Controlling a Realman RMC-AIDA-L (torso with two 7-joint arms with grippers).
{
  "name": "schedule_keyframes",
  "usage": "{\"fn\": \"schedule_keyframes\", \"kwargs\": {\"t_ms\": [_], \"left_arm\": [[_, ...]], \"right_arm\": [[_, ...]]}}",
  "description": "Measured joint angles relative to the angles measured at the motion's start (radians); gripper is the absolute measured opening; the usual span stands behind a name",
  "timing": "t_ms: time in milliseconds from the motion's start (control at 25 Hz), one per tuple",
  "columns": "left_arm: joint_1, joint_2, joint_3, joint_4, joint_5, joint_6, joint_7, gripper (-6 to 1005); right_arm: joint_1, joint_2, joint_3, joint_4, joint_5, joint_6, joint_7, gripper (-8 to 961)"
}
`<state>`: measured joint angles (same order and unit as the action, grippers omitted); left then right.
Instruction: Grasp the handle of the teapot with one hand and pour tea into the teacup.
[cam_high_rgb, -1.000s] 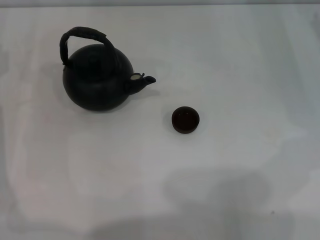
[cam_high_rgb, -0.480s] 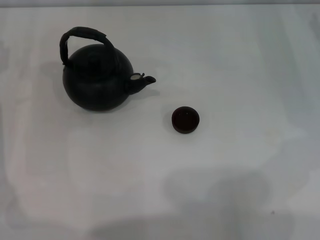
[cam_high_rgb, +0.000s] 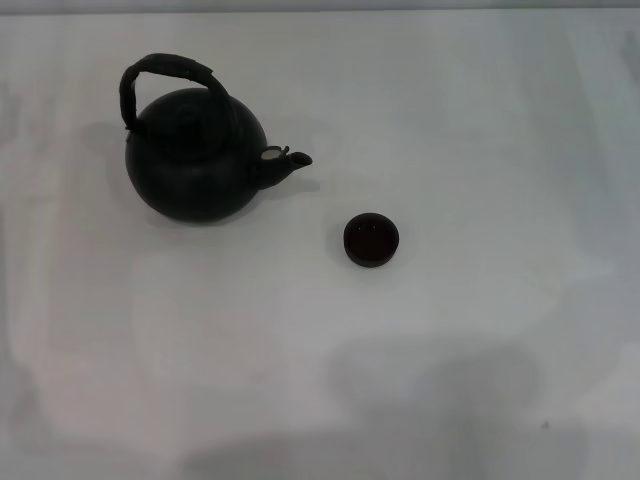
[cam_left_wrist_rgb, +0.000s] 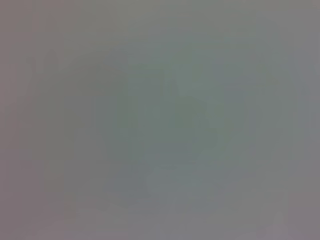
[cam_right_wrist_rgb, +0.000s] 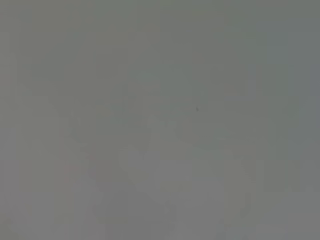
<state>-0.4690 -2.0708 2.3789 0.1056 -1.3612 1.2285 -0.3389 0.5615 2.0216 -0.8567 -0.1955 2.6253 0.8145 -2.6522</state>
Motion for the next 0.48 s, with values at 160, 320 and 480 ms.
{"fn": "schedule_keyframes", "kwargs": {"t_ms": [160, 320, 480], "left_arm": [[-0.005, 0.000, 0.000, -0.008, 0.037, -0.004, 0.000, 884], [-0.007, 0.001, 0.000, -0.008, 0.065, -0.004, 0.000, 883], [-0.010, -0.002, 0.000, -0.007, 0.070, -0.005, 0.000, 883]], "right_arm": [[0.001, -0.001, 0.001, 0.009, 0.001, 0.000, 0.000, 856], [-0.001, 0.000, -0.003, 0.013, -0.001, 0.000, 0.000, 856], [-0.006, 0.000, -0.006, 0.013, -0.002, 0.000, 0.000, 856]]}}
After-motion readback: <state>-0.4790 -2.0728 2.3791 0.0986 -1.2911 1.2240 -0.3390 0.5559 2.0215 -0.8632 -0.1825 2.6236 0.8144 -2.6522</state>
